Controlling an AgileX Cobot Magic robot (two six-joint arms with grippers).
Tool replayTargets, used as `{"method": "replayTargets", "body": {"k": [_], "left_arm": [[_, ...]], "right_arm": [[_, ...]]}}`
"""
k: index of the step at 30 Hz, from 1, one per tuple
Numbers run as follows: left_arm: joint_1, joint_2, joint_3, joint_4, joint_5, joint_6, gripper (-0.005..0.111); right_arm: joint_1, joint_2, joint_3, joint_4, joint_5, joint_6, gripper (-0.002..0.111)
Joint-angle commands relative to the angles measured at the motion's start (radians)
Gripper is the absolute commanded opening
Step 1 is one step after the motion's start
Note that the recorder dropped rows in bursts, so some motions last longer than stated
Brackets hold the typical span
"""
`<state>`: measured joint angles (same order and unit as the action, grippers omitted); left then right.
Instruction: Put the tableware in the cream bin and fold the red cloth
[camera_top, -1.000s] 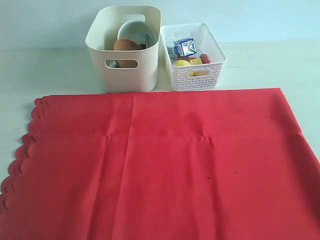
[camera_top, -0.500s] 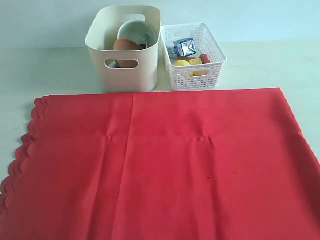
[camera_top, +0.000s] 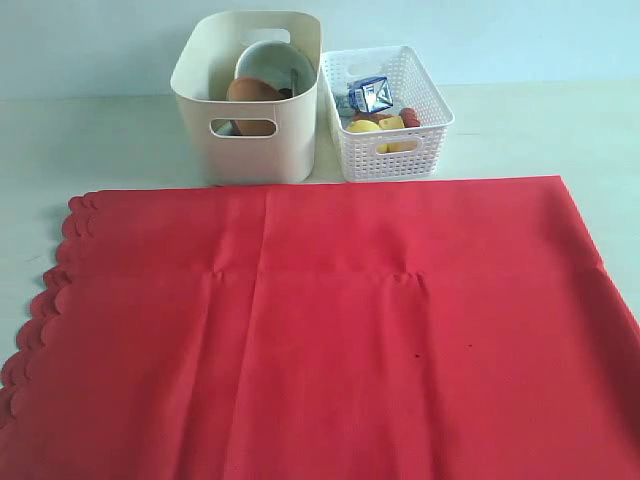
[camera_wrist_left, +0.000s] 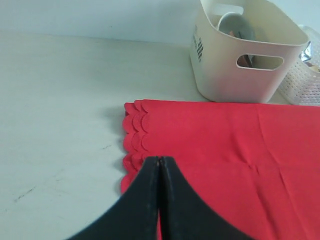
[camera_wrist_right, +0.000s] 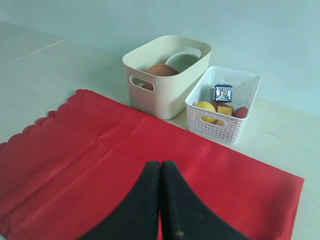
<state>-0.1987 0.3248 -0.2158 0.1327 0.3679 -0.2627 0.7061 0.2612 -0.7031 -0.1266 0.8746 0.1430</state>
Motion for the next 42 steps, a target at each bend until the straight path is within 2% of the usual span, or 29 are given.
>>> {"method": "replayTargets", "body": {"k": [1, 16, 36, 42], "left_arm": [[-0.012, 0.08, -0.08, -0.007, -0.004, 0.003, 0.0], [-0.012, 0.355, -0.326, -0.007, -0.004, 0.003, 0.0], [-0.012, 0.397, -0.333, -0.007, -0.007, 0.003, 0.0], [-0.012, 0.398, -0.333, -0.007, -0.044, 0.003, 0.0]], "right_arm": [[-0.004, -0.005, 0.008, 0.002, -0.01, -0.001, 0.0], [-0.004, -0.005, 0.008, 0.002, -0.01, -0.002, 0.0], [-0.004, -0.005, 0.008, -0.014, -0.01, -0.002, 0.0], [-0.004, -0.005, 0.008, -0.003, -0.023, -0.002, 0.0]]}}
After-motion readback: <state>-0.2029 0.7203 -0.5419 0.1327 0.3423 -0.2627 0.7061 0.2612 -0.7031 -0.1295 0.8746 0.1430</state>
